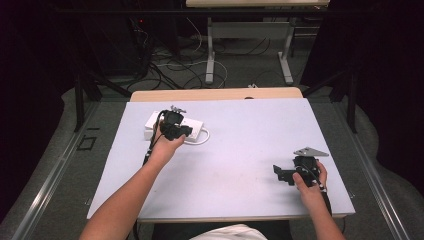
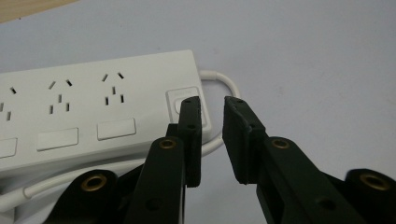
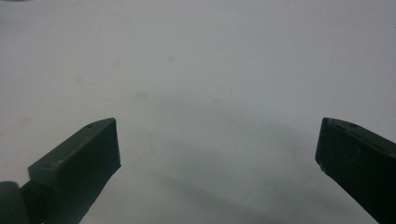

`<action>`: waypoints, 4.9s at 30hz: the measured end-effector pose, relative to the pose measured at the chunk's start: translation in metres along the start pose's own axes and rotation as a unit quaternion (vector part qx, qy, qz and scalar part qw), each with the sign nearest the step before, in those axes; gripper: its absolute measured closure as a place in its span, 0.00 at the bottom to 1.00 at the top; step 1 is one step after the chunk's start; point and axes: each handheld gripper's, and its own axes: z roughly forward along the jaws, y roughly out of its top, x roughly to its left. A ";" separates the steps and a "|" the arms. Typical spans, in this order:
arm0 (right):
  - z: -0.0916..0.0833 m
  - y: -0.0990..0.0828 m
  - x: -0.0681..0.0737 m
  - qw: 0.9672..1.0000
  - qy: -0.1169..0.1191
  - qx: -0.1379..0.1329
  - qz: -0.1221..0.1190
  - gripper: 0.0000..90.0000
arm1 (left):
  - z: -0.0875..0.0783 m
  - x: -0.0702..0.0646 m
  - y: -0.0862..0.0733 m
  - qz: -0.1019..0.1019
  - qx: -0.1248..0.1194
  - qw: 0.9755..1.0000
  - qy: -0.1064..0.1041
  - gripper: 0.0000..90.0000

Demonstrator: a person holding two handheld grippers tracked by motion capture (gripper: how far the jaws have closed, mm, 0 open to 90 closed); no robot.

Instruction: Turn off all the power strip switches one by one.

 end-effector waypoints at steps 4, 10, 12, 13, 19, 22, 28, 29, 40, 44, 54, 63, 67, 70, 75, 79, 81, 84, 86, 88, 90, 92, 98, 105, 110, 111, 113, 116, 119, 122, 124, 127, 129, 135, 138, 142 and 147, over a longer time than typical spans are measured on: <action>0.000 0.000 0.000 1.000 0.002 0.001 -0.001 0.00 | 0.006 0.001 0.003 -0.004 0.005 1.000 0.007 0.89; 0.001 0.000 0.000 1.000 0.002 0.002 0.000 0.00 | 0.015 0.002 0.009 -0.007 0.016 1.000 0.018 0.93; 0.001 0.000 0.000 1.000 0.003 0.002 0.001 0.00 | 0.019 0.002 0.011 -0.006 0.021 1.000 0.022 0.94; 0.001 0.000 0.000 1.000 0.004 0.002 0.001 0.00 | 0.020 0.002 0.011 -0.007 0.024 0.999 0.023 0.95; 0.001 0.000 0.000 1.000 0.006 0.002 0.001 0.00 | 0.030 0.000 0.015 -0.005 0.034 0.999 0.029 0.98; 0.002 0.000 0.000 1.000 0.007 0.003 0.001 0.00 | 0.033 -0.001 0.017 -0.003 0.038 0.999 0.033 0.99; 0.003 -0.001 0.000 1.000 0.009 0.006 -0.001 0.00 | 0.039 0.000 0.022 -0.010 0.048 0.998 0.035 1.00; 0.003 -0.001 0.000 1.000 0.009 0.006 -0.001 0.00 | 0.041 0.001 0.023 -0.012 0.047 0.998 0.035 1.00; 0.005 -0.001 0.000 1.000 0.014 0.008 -0.002 0.00 | 0.053 0.006 0.026 -0.022 0.062 0.997 0.040 1.00; 0.006 -0.001 -0.001 1.000 0.013 0.007 -0.002 0.00 | 0.056 0.007 0.025 -0.023 0.069 0.996 0.044 1.00; 0.005 -0.001 -0.001 1.000 0.018 0.010 0.000 0.00 | 0.062 0.008 0.022 -0.025 0.080 0.995 0.046 1.00; 0.006 -0.001 -0.002 1.000 0.020 0.010 -0.005 0.00 | 0.065 0.006 0.020 -0.024 0.080 0.995 0.049 1.00; 0.004 0.000 -0.003 1.000 0.021 0.005 -0.001 0.00 | 0.065 0.004 0.020 -0.018 0.084 0.995 0.052 1.00; 0.004 0.000 -0.003 1.000 0.023 0.005 0.004 0.00 | 0.065 0.004 0.019 -0.016 0.082 0.995 0.055 1.00; 0.004 0.000 -0.003 1.000 0.023 0.005 0.002 0.00 | 0.065 0.003 0.020 -0.014 0.084 0.995 0.056 1.00; 0.004 0.000 -0.003 1.000 0.023 0.005 0.000 0.00 | 0.065 0.003 0.020 -0.015 0.084 0.995 0.056 1.00; 0.004 0.000 -0.003 1.000 0.023 0.005 0.001 0.00 | 0.066 0.003 0.019 -0.016 0.084 0.995 0.055 1.00; 0.004 0.000 -0.003 1.000 0.023 0.004 0.000 0.00 | 0.065 0.005 0.019 -0.015 0.087 0.995 0.052 1.00; 0.004 0.000 -0.003 1.000 0.024 0.004 0.001 0.00 | 0.066 0.005 0.019 -0.016 0.087 0.995 0.052 1.00; 0.004 0.000 -0.003 1.000 0.024 0.005 -0.001 0.00 | 0.066 0.004 0.018 -0.017 0.083 0.995 0.054 1.00; 0.004 0.000 -0.003 1.000 0.024 0.004 -0.001 0.00 | 0.065 0.003 0.018 -0.013 0.082 0.995 0.056 1.00; 0.004 0.000 -0.003 1.000 0.024 0.004 0.000 0.00 | 0.065 0.003 0.017 -0.014 0.081 0.995 0.055 1.00; 0.004 0.000 -0.003 1.000 0.024 0.005 0.002 0.00 | 0.063 0.004 0.018 -0.022 0.072 0.996 0.051 1.00; 0.004 0.000 -0.004 1.000 0.024 0.005 0.002 0.00 | 0.063 0.005 0.018 -0.022 0.073 0.996 0.051 1.00; 0.004 0.000 -0.004 1.000 0.023 0.005 0.000 0.00 | 0.063 0.005 0.019 -0.023 0.076 0.996 0.050 1.00; 0.004 0.000 -0.004 1.000 0.024 0.006 0.001 0.00 | 0.063 0.005 0.019 -0.024 0.077 0.996 0.049 1.00; 0.004 -0.001 -0.004 1.000 0.023 0.005 0.000 0.00 | 0.062 0.007 0.019 -0.023 0.080 0.995 0.047 1.00; 0.004 0.000 -0.003 1.000 0.023 0.008 0.002 0.00 | 0.062 0.008 0.019 -0.026 0.079 0.995 0.049 1.00; 0.004 0.000 -0.003 1.000 0.023 0.007 0.002 0.00 | 0.060 0.010 0.019 -0.030 0.074 0.996 0.051 1.00; 0.004 0.000 -0.003 1.000 0.023 0.007 0.001 0.00 | 0.057 0.014 0.020 -0.032 0.070 0.996 0.052 1.00; 0.004 0.000 -0.004 1.000 0.022 0.007 0.001 0.00 | 0.055 0.017 0.020 -0.036 0.070 0.995 0.056 1.00; 0.004 0.000 -0.004 1.000 0.023 0.006 0.000 0.00 | 0.052 0.023 0.019 -0.040 0.068 0.995 0.062 1.00; 0.004 0.000 -0.003 1.000 0.023 0.008 0.002 0.00 | 0.051 0.027 0.019 -0.044 0.067 0.994 0.067 1.00; 0.005 0.000 -0.003 1.000 0.021 0.008 0.002 0.00 | 0.047 0.038 0.017 -0.059 0.068 0.993 0.073 1.00; 0.005 -0.001 -0.003 1.000 0.023 0.009 0.002 0.00 | 0.046 0.040 0.016 -0.063 0.069 0.993 0.075 1.00; 0.004 -0.001 -0.004 1.000 0.024 0.008 0.001 0.00 | 0.045 0.043 0.016 -0.062 0.068 0.993 0.077 1.00; 0.004 -0.001 -0.003 1.000 0.024 0.008 0.002 0.00 | 0.044 0.047 0.014 -0.064 0.070 0.992 0.080 1.00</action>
